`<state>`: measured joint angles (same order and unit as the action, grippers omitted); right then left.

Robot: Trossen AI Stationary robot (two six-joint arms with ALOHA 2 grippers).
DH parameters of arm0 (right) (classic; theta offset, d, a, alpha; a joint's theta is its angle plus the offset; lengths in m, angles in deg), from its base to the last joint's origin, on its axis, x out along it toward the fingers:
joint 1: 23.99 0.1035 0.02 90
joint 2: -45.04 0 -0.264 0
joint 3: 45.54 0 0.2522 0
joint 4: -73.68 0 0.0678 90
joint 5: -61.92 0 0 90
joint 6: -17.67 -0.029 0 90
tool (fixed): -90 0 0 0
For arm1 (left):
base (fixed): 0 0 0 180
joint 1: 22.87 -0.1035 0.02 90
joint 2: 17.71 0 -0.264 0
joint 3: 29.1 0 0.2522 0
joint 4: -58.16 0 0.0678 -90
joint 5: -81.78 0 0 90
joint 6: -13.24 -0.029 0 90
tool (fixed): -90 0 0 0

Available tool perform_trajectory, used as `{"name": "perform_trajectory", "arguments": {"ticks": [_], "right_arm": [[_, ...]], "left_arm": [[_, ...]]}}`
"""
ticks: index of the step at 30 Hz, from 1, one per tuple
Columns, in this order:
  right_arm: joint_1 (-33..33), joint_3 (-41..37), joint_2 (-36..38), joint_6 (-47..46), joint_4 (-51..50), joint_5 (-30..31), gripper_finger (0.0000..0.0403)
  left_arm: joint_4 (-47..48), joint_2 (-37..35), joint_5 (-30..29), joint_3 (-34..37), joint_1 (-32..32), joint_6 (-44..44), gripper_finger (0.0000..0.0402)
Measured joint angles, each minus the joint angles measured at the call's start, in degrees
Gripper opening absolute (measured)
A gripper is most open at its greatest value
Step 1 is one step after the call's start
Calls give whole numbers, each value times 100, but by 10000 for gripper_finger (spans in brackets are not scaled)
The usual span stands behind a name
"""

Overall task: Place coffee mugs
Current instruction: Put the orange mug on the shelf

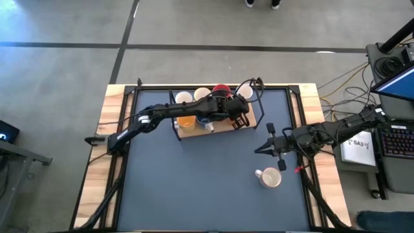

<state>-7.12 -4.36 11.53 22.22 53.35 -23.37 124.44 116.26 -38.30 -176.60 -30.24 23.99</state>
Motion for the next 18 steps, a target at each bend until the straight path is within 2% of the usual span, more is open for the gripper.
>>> {"name": "perform_trajectory", "arguments": {"ticks": [6, 10, 16, 18], "right_arm": [[0, 0, 0, -217, 0, 537, 9], [0, 0, -2, -555, -1, 888, 9], [-4, 64, -280, -1132, -5, 2085, 9], [-44, 182, -506, -1203, -17, 2243, 9]], "left_arm": [[20, -4, 0, -114, 47, -339, 124], [48, -249, 3, -117, 167, -721, 123], [401, -816, -238, -58, 443, -1228, 123], [604, -983, -376, -47, 543, -1290, 123]]}}
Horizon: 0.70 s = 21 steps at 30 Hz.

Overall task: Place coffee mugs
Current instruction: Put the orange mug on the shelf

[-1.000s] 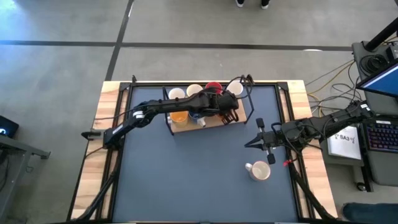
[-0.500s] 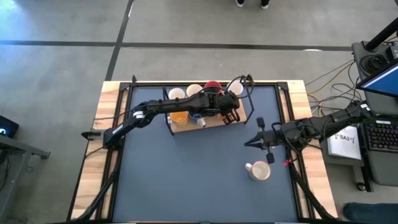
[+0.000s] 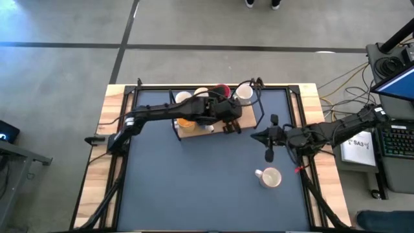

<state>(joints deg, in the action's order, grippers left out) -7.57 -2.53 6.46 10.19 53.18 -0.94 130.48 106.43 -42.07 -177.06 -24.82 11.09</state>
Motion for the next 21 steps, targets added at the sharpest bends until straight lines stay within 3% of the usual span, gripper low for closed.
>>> {"name": "perform_trajectory", "arguments": {"ticks": [6, 9, 13, 18, 21], "right_arm": [[-400, 633, -988, -48, -51, -11, 9], [-609, 1023, -1427, -74, -415, -47, 9], [-902, 1702, -1900, -288, -1116, -167, 9], [-1432, 2612, -2445, -830, -1878, -367, 9], [-1805, 3124, -2857, -1058, -2202, -817, 9]], "left_arm": [[575, -459, -19, 164, 224, -33, 123], [501, -861, -17, 729, 331, -13, 123], [-327, -1834, -4, 2280, 519, 99, 123], [-2265, -3312, -11, 4491, 851, 103, 123], [-3390, -4102, -6, 5617, 1007, 20, 123]]}}
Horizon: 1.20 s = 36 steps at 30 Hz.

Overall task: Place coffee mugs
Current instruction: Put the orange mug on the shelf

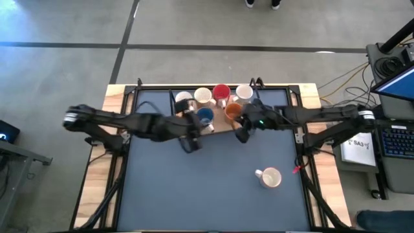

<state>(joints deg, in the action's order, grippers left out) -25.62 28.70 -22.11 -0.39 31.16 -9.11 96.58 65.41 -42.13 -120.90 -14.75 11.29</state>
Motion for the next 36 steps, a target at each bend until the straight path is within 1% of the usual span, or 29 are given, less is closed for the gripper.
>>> {"name": "perform_trajectory", "arguments": {"ticks": [2, 3, 6, 8, 11, 15, 19, 24, 28, 33, 36], "right_arm": [[-203, 308, -306, -74, -153, -403, 9], [-285, 448, -463, -138, -255, -512, 9], [-478, 865, -897, -292, -628, -552, 9], [-600, 1080, -1162, -416, -860, -554, 9], [-768, 1362, -1515, -521, -1226, -560, 9], [-960, 1557, -1898, -540, -1293, -548, 9], [-1158, 1688, -2223, -583, -1296, -386, 9], [-1278, 1706, -2471, -621, -1272, -335, 9], [-1277, 1707, -2578, -643, -1210, -353, 9], [-1232, 1708, -2603, -641, -979, -605, 9], [-1173, 1708, -2586, -657, -923, -625, 9]], "left_arm": [[-714, -491, -4, 670, 63, -81, 123], [-1010, -707, -8, 978, 86, -110, 123], [-1666, -1284, -5, 1793, 90, -141, 123], [-1896, -1599, -7, 2198, 90, -181, 123], [-2125, -1999, -11, 2541, 90, -340, 123], [-2232, -2375, -13, 2597, 90, -592, 123], [-2120, -2620, -11, 2598, 96, -493, 123], [-1813, -2635, -4, 2618, 109, -461, 123], [-1862, -2554, -6, 2618, 109, -545, 123], [-1912, -2512, -5, 2618, 109, -734, 123], [-1966, -2510, -4, 2618, 107, -787, 123]]}}
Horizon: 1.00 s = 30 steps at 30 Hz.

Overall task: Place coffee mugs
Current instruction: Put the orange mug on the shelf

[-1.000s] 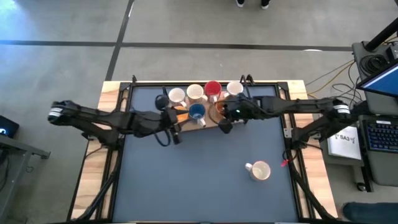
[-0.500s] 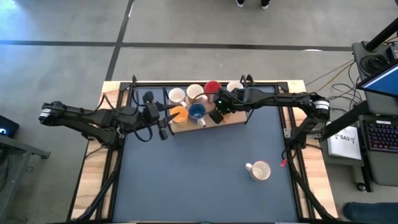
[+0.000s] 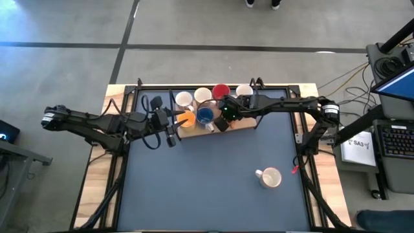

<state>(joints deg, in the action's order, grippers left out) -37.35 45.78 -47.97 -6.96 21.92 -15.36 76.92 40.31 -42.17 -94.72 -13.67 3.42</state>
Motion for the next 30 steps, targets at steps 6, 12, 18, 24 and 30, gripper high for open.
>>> {"name": "perform_trajectory", "arguments": {"ticks": [6, 12, 18, 24, 30], "right_arm": [[92, 0, 21, -108, 25, -415, 9], [169, 0, 9, 38, 342, -410, 9], [173, -2, 11, 140, 535, -366, 9], [162, -2, -9, 231, 864, -337, 9], [162, -8, 42, 353, 824, -219, 9]], "left_arm": [[-53, 2, 0, 0, 0, -47, 123], [-185, 2, 2, 0, 0, -148, 123], [-200, 2, 2, 0, 0, -173, 123], [-202, 2, 4, 0, 0, -175, 123], [-202, 2, 7, 0, 0, -175, 123]]}}
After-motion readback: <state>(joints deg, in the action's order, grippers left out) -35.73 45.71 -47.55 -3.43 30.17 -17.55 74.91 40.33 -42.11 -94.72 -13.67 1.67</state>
